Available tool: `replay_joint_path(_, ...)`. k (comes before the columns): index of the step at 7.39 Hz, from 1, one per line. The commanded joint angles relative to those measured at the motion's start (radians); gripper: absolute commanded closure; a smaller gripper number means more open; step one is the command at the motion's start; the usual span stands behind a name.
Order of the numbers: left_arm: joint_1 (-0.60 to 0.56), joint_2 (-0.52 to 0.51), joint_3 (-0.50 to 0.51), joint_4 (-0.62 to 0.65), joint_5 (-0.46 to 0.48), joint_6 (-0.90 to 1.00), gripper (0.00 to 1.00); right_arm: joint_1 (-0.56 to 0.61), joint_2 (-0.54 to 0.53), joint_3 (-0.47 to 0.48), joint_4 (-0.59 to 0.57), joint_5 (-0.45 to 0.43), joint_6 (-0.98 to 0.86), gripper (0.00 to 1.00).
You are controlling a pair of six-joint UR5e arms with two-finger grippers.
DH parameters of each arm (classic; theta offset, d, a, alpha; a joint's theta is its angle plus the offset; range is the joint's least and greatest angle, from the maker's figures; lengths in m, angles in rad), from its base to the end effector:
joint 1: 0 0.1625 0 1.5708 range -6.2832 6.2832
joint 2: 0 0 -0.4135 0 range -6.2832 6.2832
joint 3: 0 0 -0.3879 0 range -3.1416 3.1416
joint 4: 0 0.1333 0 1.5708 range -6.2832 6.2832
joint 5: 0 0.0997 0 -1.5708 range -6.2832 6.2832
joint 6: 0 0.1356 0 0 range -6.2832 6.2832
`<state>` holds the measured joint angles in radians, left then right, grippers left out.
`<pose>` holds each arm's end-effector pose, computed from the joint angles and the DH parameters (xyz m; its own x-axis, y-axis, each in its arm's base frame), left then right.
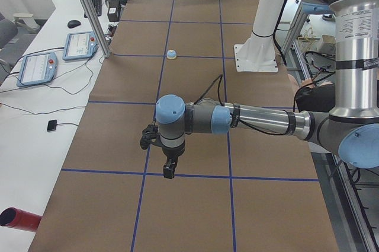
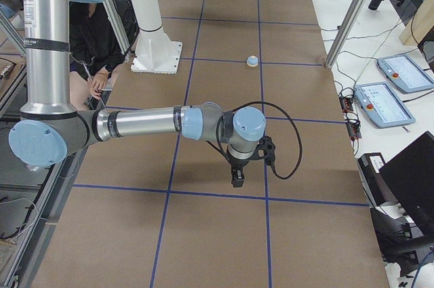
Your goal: Place and press bell with both arms
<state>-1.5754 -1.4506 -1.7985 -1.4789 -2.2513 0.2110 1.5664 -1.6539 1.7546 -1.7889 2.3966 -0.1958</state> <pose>-0.0500 -0.4372 0.6352 0.7610 0.2155 -0.6119 -0.1583 0.9764 0.1470 0.0317 -0.4400 0.6386 0.6645 -0.1117 0.7389 0.1363 0.9903 0.0271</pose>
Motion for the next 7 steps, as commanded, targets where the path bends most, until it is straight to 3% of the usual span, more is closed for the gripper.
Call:
replay_joint_path(1,0.0,0.007,-0.001,0.0,-0.007,-0.002,0.0,0.003,-0.043,-0.004,0.015,0.001,-0.01,0.0)
replay_joint_path(7,-0.002,0.025,0.001,-0.001,-0.007,0.004,0.0,0.003,-0.012,0.0,0.032,-0.001,0.004,0.0)
